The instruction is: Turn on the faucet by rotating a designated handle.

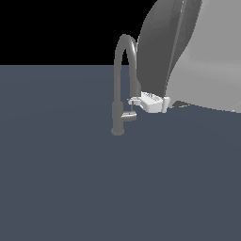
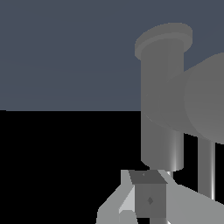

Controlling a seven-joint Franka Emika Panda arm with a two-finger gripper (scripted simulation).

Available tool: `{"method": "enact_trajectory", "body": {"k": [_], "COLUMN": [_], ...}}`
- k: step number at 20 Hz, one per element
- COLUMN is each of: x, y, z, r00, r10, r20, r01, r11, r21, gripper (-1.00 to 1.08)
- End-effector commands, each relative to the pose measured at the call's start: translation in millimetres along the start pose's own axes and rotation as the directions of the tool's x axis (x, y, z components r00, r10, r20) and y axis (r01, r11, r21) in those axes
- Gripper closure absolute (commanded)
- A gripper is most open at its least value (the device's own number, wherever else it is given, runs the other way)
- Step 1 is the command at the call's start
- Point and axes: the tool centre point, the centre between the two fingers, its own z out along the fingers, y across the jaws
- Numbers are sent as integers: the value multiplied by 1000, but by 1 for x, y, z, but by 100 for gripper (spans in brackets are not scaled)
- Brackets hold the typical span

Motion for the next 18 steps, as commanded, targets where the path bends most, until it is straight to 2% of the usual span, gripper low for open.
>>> {"method": "enact_trajectory", "body": {"k": [1,18], "x": [-1,-8], "y": [2,18], "z": [0,0], "r00": [1000,1000], "r10": [0,-1], "r20": [0,0], "r01": [0,1], "r11": [1000,1000], "r21": [0,0], "gripper": [108,108]}}
